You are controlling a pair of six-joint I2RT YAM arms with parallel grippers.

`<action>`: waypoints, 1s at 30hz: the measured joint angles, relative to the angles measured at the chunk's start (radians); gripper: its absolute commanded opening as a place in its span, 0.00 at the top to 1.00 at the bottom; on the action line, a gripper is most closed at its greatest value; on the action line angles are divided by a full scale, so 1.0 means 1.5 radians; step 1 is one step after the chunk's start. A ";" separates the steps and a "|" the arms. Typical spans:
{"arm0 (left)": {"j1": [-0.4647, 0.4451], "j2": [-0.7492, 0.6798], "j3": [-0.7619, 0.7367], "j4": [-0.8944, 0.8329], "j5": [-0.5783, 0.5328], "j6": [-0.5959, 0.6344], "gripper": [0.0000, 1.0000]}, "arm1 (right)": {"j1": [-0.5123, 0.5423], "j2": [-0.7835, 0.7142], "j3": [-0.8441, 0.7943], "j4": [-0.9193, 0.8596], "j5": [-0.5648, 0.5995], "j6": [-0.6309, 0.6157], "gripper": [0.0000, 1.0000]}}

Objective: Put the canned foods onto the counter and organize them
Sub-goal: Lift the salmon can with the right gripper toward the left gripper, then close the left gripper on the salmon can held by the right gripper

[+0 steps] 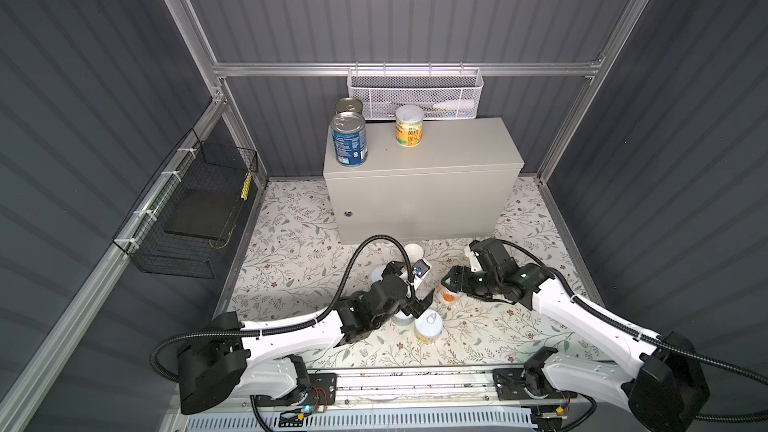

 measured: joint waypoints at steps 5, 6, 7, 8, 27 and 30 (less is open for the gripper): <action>0.000 -0.013 -0.008 0.010 0.078 0.012 0.00 | -0.010 -0.027 0.020 -0.001 -0.016 0.001 0.26; 0.000 -0.013 -0.008 0.010 0.098 0.013 0.00 | -0.010 -0.032 0.022 0.001 -0.022 0.003 0.26; 0.000 -0.012 -0.008 0.010 0.114 0.014 0.00 | -0.011 -0.036 0.023 0.004 -0.027 0.006 0.26; 0.000 -0.012 -0.008 0.010 0.131 0.014 0.00 | -0.011 -0.039 0.023 0.008 -0.033 0.008 0.26; 0.000 0.019 -0.007 0.044 0.189 0.019 0.00 | -0.011 -0.063 0.013 0.036 -0.096 0.073 0.27; 0.000 0.033 -0.007 0.054 0.187 0.019 0.00 | -0.011 -0.063 0.006 0.052 -0.100 0.081 0.27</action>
